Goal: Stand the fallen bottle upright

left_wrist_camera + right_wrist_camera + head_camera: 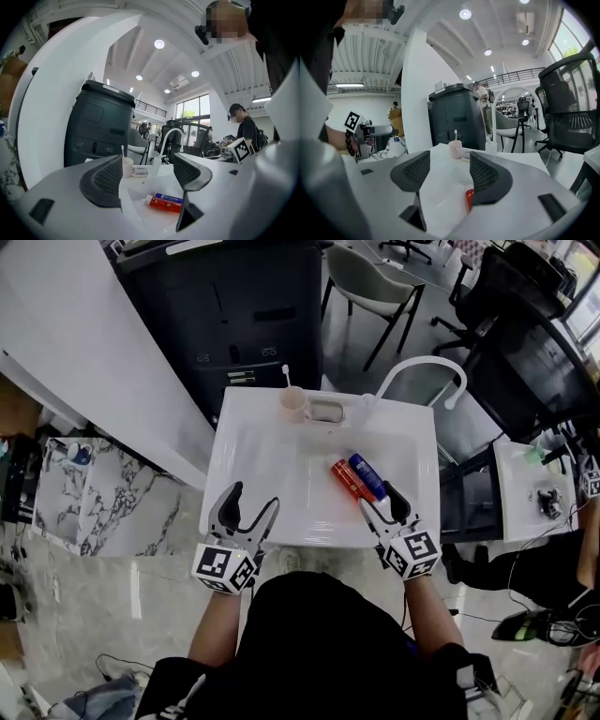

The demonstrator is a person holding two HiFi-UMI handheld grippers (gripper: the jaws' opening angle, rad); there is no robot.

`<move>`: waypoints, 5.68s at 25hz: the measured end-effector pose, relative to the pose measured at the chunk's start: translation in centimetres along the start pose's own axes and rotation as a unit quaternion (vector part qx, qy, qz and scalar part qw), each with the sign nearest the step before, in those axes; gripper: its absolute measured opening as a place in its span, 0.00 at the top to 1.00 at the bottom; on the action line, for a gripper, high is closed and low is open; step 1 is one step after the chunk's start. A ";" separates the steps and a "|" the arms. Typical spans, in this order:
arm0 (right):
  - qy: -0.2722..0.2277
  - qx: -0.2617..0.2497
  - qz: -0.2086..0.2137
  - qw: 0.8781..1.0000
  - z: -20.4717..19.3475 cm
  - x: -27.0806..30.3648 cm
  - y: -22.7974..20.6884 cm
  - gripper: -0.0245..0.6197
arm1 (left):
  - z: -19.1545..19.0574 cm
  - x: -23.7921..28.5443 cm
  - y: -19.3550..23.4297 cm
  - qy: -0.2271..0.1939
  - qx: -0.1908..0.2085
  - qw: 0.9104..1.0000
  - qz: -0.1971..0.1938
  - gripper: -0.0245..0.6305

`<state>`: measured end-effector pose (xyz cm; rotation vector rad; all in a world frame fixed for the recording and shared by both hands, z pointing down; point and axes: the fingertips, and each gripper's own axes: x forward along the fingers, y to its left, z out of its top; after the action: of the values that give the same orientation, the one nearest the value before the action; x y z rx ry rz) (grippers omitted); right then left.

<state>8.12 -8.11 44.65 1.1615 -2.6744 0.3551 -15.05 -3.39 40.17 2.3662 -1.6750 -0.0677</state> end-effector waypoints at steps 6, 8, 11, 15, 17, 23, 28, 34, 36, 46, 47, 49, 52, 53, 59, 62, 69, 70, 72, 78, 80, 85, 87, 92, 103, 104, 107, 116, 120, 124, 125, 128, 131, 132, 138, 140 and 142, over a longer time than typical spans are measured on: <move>0.090 -0.010 0.004 0.996 -4.4 5.4 -1.0 0.53 | -1.2 2.6 2.7 0.038 -0.004 0.999 -0.020 0.42; 0.128 -0.001 0.004 0.992 -6.7 6.9 -1.9 0.53 | -1.8 3.5 3.2 0.051 -0.002 0.998 -0.028 0.42; 0.164 -0.002 0.001 0.987 -9.1 8.7 -2.9 0.53 | -2.8 4.5 4.0 0.071 0.002 0.997 -0.044 0.42; 0.207 0.009 0.002 0.978 -11.6 11.7 -3.5 0.53 | -3.8 5.0 6.1 0.094 0.002 0.994 -0.053 0.42; 0.240 0.005 0.001 0.971 -13.2 13.1 -4.2 0.53 | -4.3 5.2 6.9 0.103 -0.003 0.993 -0.056 0.42; 0.328 -0.010 -0.014 0.945 -18.3 15.6 -6.0 0.53 | -4.6 5.1 8.5 0.118 -0.006 0.991 -0.061 0.43; 0.382 -0.045 -0.029 0.923 -21.4 15.8 -7.1 0.53 | -6.0 4.3 9.0 0.127 -0.030 0.990 -0.050 0.43; 0.429 -0.068 -0.015 0.901 -24.2 16.6 -7.4 0.52 | -8.5 4.0 8.8 0.161 -0.054 0.985 -0.040 0.43; 0.437 -0.079 -0.014 0.896 -24.7 16.9 -7.6 0.52 | -8.6 4.4 8.7 0.163 -0.061 0.984 -0.037 0.44; 0.491 -0.102 0.033 0.865 -27.2 17.5 -8.3 0.50 | -8.3 6.2 9.1 0.151 -0.074 0.986 -0.007 0.47; 0.494 -0.100 0.039 0.863 -27.3 17.5 -8.2 0.50 | -8.3 6.4 9.0 0.151 -0.071 0.986 -0.006 0.47; 0.501 -0.093 0.050 0.859 -27.4 17.6 -8.1 0.49 | -8.4 6.7 8.8 0.154 -0.065 0.986 -0.003 0.48; 0.511 -0.088 0.064 0.853 -27.7 17.7 -8.0 0.48 | -8.9 6.9 8.7 0.158 -0.070 0.985 0.006 0.48; 0.514 -0.087 0.067 0.851 -27.8 17.8 -8.0 0.48 | -9.0 6.9 8.7 0.158 -0.072 0.985 0.011 0.48; 0.538 -0.048 0.070 0.839 -29.2 18.1 -7.4 0.47 | -9.1 6.6 8.9 0.156 -0.082 0.984 0.038 0.49; 0.552 -0.038 0.069 0.830 -29.9 18.3 -7.3 0.47 | -9.1 6.0 9.2 0.154 -0.085 0.983 0.055 0.49; 0.554 -0.038 0.069 0.829 -29.8 18.7 -8.3 0.48 | -9.4 4.2 9.0 0.148 -0.094 0.981 0.085 0.49; 0.555 -0.036 0.070 0.828 -29.9 18.7 -8.2 0.48 | -9.6 3.9 9.0 0.148 -0.095 0.981 0.089 0.49; 0.555 -0.034 0.070 0.828 -30.0 18.8 -8.2 0.48 | -9.6 3.5 9.2 0.147 -0.095 0.980 0.094 0.49; 0.540 -0.045 0.066 0.838 -29.5 18.6 -8.1 0.50 | -8.9 2.9 9.1 0.138 -0.090 0.981 0.099 0.49; 0.506 -0.038 0.075 0.858 -28.0 18.9 -7.0 0.50 | -8.7 2.7 9.2 0.136 -0.086 0.982 0.095 0.49; 0.405 -0.010 0.089 0.910 -22.4 19.2 -4.0 0.50 | -8.3 2.3 9.3 0.133 -0.080 0.984 0.089 0.49; 0.374 -0.028 0.082 0.923 -20.7 19.3 -4.3 0.50 | -7.9 3.0 8.8 0.124 -0.075 0.986 0.077 0.49; 0.325 -0.035 0.057 0.943 -17.9 17.7 -4.7 0.50 | -7.2 3.4 7.3 0.118 -0.067 0.990 0.047 0.50; 0.222 -0.043 0.036 0.973 -10.4 13.9 -3.7 0.50 | -5.7 4.6 5.5 0.091 -0.046 0.995 -0.001 0.51; 0.215 -0.047 0.039 0.975 -9.6 13.8 -3.3 0.50 | -5.3 4.8 5.4 0.086 -0.046 0.995 -0.003 0.51; 0.197 -0.051 0.050 0.978 -7.8 14.0 -2.2 0.50 | -4.3 5.0 5.1 0.073 -0.041 0.997 -0.008 0.51; 0.153 -0.069 0.099 0.981 -2.3 17.3 2.0 0.50 | -2.5 2.3 6.3 0.047 -0.027 0.998 0.015 0.51; 0.130 -0.094 0.131 0.978 0.5 20.3 5.1 0.50 | -2.3 0.6 7.9 0.041 -0.030 0.998 0.035 0.51; 0.113 -0.100 0.153 0.977 2.9 24.2 7.4 0.50 | -1.9 -0.3 9.3 0.037 -0.032 0.998 0.048 0.51; 0.110 -0.102 0.156 0.976 3.4 25.2 7.9 0.50 | -1.8 -0.4 9.6 0.038 -0.031 0.998 0.049 0.51; 0.102 -0.104 0.162 0.976 4.9 28.0 9.1 0.50 | -1.6 -0.9 10.4 0.040 -0.029 0.997 0.057 0.51; 0.093 -0.113 0.156 0.977 6.2 30.9 9.4 0.50 | -1.5 -1.1 11.3 0.040 -0.036 0.996 0.065 0.51; 0.092 -0.114 0.153 0.977 6.4 31.9 9.4 0.50 | -1.7 -1.1 11.5 0.042 -0.037 0.996 0.065 0.51; 0.109 -0.108 0.130 0.980 5.9 37.0 9.2 0.50 | -3.9 -1.6 12.2 0.061 -0.065 0.992 0.085 0.51; 0.118 -0.103 0.114 0.981 5.7 38.5 9.1 0.50 | -4.3 -1.8 12.7 0.060 -0.074 0.991 0.093 0.51; 0.128 -0.105 0.099 0.981 5.4 39.8 8.9 0.50 | -4.4 -2.0 13.1 0.058 -0.079 0.990 0.101 0.51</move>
<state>-25.58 -31.18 49.35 0.7376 -2.5314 0.2265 -27.04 -4.85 47.12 2.0356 -1.7730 -0.0253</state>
